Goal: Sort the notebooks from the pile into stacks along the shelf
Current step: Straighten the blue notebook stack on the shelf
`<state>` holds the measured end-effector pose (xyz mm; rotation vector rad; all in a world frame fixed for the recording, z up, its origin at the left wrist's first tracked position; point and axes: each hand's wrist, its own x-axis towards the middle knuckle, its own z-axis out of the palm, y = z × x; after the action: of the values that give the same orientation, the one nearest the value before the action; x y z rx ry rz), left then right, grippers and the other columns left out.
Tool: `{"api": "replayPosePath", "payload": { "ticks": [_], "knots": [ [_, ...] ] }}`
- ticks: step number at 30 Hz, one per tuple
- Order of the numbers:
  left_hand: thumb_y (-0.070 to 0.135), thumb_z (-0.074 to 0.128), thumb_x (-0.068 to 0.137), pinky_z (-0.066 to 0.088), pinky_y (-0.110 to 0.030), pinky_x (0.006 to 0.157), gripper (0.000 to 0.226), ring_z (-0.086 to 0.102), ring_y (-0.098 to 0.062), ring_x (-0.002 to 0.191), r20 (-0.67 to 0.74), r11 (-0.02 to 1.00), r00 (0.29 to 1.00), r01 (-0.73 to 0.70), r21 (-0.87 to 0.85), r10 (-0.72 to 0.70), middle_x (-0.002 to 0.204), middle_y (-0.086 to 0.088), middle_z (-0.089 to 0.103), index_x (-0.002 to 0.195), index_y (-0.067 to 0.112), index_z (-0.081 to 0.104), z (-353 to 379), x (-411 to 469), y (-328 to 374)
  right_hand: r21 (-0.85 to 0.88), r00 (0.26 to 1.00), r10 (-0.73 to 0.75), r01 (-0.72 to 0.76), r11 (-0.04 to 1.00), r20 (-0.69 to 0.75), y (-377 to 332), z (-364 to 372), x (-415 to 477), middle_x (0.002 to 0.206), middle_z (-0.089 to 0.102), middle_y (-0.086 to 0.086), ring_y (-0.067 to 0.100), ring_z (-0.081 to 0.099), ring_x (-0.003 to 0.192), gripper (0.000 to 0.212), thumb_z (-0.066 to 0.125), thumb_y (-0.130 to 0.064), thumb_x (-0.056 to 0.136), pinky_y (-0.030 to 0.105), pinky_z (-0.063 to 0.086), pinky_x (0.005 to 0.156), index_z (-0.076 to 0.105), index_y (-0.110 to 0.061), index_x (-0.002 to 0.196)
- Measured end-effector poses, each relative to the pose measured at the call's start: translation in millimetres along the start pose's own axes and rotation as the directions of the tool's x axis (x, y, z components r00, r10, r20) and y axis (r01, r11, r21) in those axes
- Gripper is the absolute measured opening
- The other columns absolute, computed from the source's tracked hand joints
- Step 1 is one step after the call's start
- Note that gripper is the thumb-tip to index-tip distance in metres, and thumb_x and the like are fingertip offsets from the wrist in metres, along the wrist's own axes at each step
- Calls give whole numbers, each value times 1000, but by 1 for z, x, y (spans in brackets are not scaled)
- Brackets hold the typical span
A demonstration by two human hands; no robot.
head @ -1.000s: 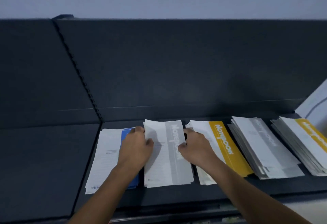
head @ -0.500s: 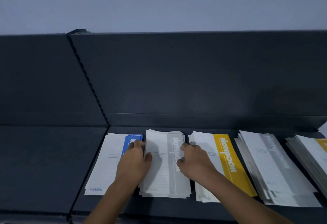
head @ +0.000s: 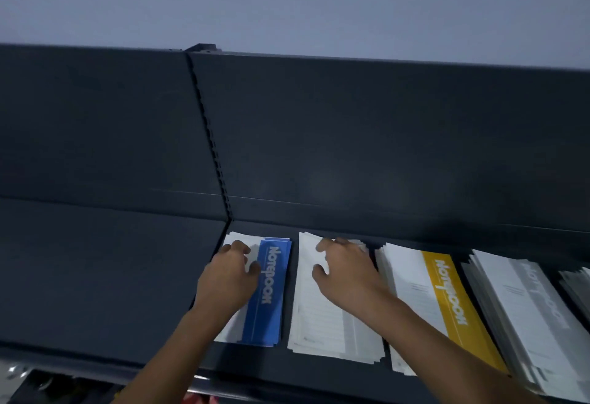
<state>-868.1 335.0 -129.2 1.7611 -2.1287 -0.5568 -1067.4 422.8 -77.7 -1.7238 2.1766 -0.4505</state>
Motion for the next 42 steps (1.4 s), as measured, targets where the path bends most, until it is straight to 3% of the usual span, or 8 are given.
{"api": "replayPosePath", "payload": {
  "ticks": [12, 19, 22, 25, 27, 29, 34, 42],
  "knots": [
    [34, 60, 94, 49, -32, 72, 28, 61, -22, 90, 210, 999, 977, -41, -9, 42, 105, -5, 63, 112, 13, 51, -17, 38, -71, -3, 959, 220, -223, 975, 180, -82, 73, 34, 90, 58, 4, 18, 59, 73, 19, 54, -25, 100, 26, 44, 58, 49, -10, 111],
    [36, 67, 87, 47, -29, 66, 32, 63, -18, 88, 363, 964, 924, 197, -180, -121, 101, -1, 65, 104, 10, 58, -19, 52, -69, -12, 954, 298, -297, 955, 31, -94, 96, 35, 110, 68, 4, 18, 67, 91, 24, 59, -29, 98, 26, 57, 75, 51, -13, 113],
    [23, 65, 82, 59, -34, 80, 12, 71, -15, 86, 462, 871, 886, 265, -413, -50, 88, 3, 75, 89, 16, 72, -22, 51, -67, -3, 952, 305, -305, 952, 30, -95, 98, 36, 114, 66, 1, 18, 66, 98, 23, 59, -33, 98, 23, 52, 71, 46, -17, 108],
    [15, 60, 93, 58, -37, 90, 17, 73, -13, 95, 477, 764, 875, 251, -594, 83, 96, 9, 78, 101, 21, 73, -32, 39, -68, 89, 952, 306, -303, 949, -17, -91, 101, 36, 113, 60, 0, 18, 61, 102, 39, 58, -33, 96, 32, 56, 85, 41, -13, 125],
    [9, 54, 100, 56, -42, 92, 23, 73, -19, 103, 453, 651, 872, 237, -721, 184, 107, 3, 77, 111, 19, 72, -40, 30, -72, 343, 939, 326, -271, 900, -112, -88, 101, 31, 123, 58, -1, 20, 62, 111, 68, 62, -38, 91, 38, 59, 85, 26, -17, 146],
    [5, 51, 103, 56, -42, 91, 26, 72, -24, 107, 356, 539, 903, 181, -822, 241, 114, -2, 75, 119, 16, 67, -50, 25, -75, 567, 925, 336, -183, 803, -177, -89, 93, 25, 124, 59, -10, 6, 67, 103, 85, 66, -37, 92, 20, 59, 68, 10, -29, 156],
    [6, 56, 101, 55, -28, 89, 29, 68, -19, 113, 147, 466, 921, -42, -884, 362, 123, -3, 72, 129, 10, 58, -65, 20, -75, 734, 946, 264, -41, 677, -190, -96, 72, 9, 111, 69, -16, 1, 70, 101, 36, 69, -27, 94, 22, 59, 74, 50, -32, 124],
    [14, 66, 91, 53, -25, 92, 36, 67, -17, 113, 139, 437, 902, -60, -897, 409, 119, 0, 71, 126, 19, 59, -76, 10, -73, 776, 962, 225, -22, 631, -155, -93, 78, 0, 108, 74, -11, 7, 71, 101, 37, 74, -14, 91, 32, 59, 85, 58, -25, 123]
  ]
}}
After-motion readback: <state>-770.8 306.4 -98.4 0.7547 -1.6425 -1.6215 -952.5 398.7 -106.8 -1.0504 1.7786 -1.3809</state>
